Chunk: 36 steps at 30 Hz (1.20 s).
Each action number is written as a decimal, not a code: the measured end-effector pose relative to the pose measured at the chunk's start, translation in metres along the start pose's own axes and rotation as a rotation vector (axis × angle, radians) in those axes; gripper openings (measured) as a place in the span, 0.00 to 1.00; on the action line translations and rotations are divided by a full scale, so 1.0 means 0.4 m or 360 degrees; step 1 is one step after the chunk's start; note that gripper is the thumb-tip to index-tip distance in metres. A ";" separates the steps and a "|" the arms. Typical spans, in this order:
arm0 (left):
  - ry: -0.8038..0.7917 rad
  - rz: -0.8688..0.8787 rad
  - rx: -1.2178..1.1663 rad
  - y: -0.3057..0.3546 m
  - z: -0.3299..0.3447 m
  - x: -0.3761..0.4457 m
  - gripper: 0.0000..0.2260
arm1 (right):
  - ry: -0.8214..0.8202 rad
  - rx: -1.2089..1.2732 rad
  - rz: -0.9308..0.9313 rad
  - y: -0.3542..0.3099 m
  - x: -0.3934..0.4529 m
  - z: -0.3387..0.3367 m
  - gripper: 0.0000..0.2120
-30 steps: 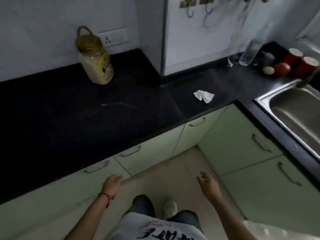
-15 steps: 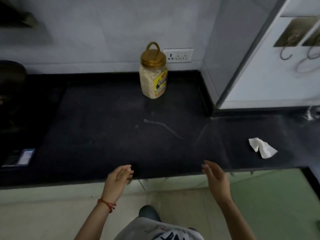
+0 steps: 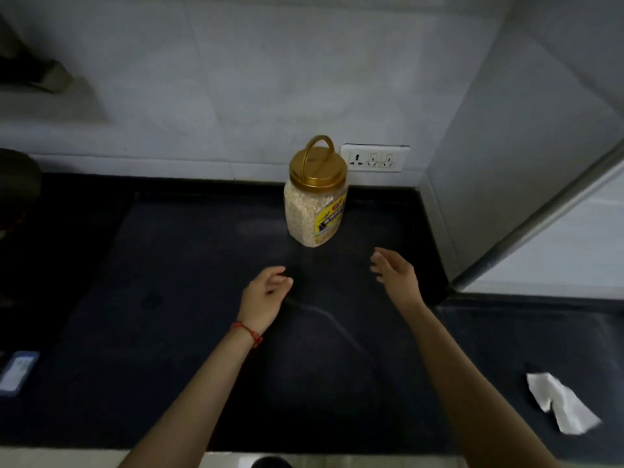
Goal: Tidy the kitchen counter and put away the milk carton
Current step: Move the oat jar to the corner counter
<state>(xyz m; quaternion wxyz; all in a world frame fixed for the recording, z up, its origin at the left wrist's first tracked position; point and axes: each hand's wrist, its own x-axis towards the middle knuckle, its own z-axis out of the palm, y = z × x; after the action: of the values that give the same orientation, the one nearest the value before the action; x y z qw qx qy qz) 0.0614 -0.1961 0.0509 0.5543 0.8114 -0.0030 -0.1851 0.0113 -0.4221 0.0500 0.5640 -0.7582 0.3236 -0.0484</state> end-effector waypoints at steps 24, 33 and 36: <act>0.0085 0.0202 -0.0131 0.073 0.120 0.357 0.47 | -0.0176 0.0439 -0.0104 -0.060 0.325 0.149 0.11; 0.0188 0.0177 -0.0171 0.068 0.109 0.303 0.47 | -0.0270 0.0510 -0.0287 -0.095 0.245 0.112 0.15; 0.0205 0.0144 -0.0298 0.085 0.104 0.289 0.48 | -0.0246 0.0520 -0.0311 -0.127 0.230 0.096 0.17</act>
<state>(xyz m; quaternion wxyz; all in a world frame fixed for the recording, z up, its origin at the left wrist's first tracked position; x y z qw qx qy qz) 0.1633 -0.2711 0.0340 0.6346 0.7653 0.0132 -0.1069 0.1226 -0.4326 0.0543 0.6953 -0.6858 0.1922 -0.0964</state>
